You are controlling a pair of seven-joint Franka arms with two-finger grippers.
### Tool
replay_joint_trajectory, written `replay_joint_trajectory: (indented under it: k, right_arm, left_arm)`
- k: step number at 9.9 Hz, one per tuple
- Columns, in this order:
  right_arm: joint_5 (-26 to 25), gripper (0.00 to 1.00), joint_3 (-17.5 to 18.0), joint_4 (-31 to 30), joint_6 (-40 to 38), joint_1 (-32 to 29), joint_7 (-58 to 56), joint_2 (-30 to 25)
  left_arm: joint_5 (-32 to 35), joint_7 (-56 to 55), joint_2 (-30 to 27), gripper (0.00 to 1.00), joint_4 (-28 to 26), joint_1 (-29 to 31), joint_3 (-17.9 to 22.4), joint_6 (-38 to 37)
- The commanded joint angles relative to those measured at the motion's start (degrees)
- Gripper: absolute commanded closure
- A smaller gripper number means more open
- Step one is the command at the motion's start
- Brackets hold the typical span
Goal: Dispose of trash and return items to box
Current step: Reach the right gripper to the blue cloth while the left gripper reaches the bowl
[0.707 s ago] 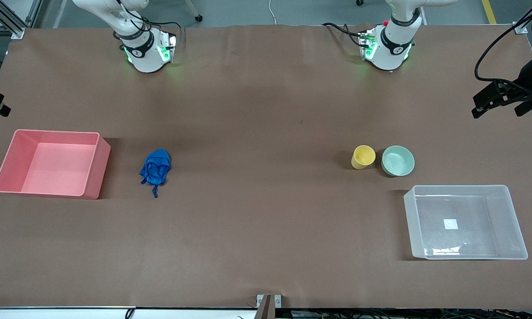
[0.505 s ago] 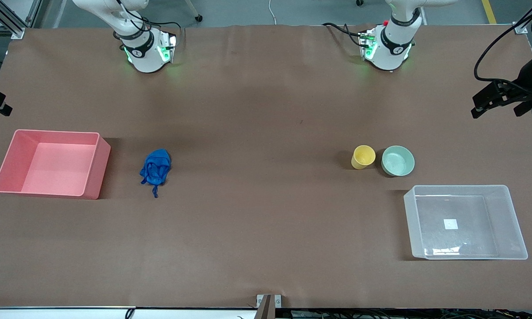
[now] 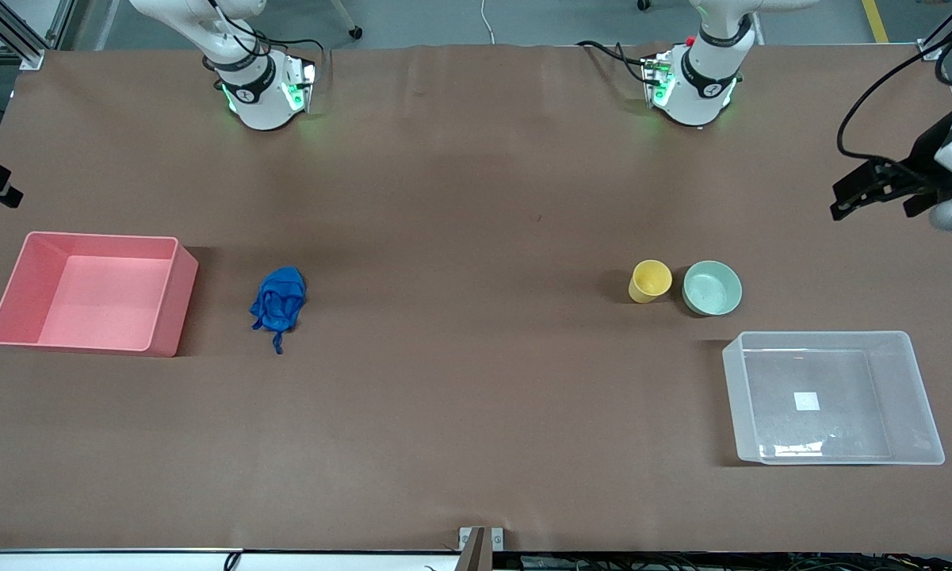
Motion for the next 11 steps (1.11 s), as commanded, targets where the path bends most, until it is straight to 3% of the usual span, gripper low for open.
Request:
replay_joint_trajectory:
  k: [1,4,6,9,11]
  right_arm:
    - [0.47,0.0,-0.03,0.26,-0.32,0.2,1.22,-0.03]
    - [0.29,0.0,0.15,-1.31,-0.23,1.07,1.31,-0.03]
    - [-0.23,0.0,0.24,-10.5,7.02,6.14,5.23,-0.03]
    - [-0.41,0.0,0.33,-25.63,24.32,12.93,10.98,3.99]
    - [-0.41,0.0,0.33,-36.25,40.38,14.87,11.15,8.13]
  left_arm:
    - [-0.11,0.58,-1.34,0.0,-14.46,0.02,1.01,12.33]
    - [-0.2,0.41,0.75,0.0,-30.12,0.19,1.54,32.88]
    - [-0.72,0.75,5.4,0.0,-37.26,0.37,3.91,45.99]
    - [-0.72,1.54,15.41,0.0,-39.13,-0.07,3.82,57.37]
    - [-0.64,1.9,17.98,0.0,-39.49,-0.07,3.56,59.06]
